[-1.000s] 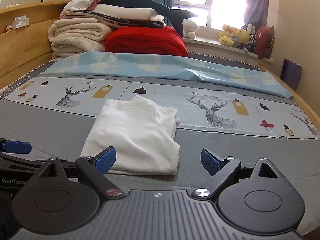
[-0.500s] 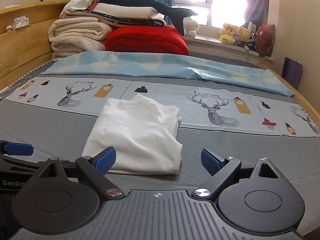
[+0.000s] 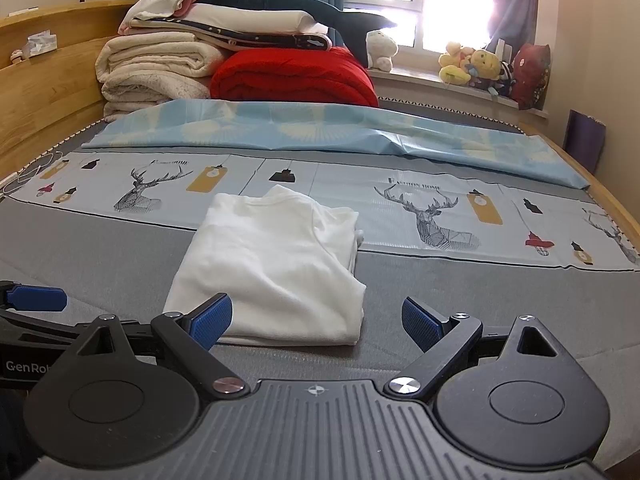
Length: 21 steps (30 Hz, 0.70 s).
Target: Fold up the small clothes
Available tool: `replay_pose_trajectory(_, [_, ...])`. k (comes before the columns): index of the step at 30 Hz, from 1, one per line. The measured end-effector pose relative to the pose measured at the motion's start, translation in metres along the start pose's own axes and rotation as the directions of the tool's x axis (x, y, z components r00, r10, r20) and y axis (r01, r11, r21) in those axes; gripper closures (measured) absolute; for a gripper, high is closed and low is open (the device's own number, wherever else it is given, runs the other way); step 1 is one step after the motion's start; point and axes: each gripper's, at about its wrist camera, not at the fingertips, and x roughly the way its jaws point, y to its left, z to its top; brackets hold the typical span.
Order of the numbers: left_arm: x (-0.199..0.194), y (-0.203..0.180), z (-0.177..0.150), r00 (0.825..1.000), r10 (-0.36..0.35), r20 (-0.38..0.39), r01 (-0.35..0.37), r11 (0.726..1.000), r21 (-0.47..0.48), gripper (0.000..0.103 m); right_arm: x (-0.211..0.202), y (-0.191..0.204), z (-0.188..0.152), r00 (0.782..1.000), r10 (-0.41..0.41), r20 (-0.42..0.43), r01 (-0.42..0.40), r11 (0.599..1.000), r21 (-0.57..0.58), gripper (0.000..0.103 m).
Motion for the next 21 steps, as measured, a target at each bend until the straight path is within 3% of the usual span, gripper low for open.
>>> replay_pose_trajectory(21, [0.0001, 0.0009, -0.0004, 1.000, -0.001, -0.003, 0.001, 1.000, 0.000, 0.012, 0.0024, 0.0024, -0.0030, 1.000, 0.001, -0.007, 0.000, 1.000, 0.007, 0.011])
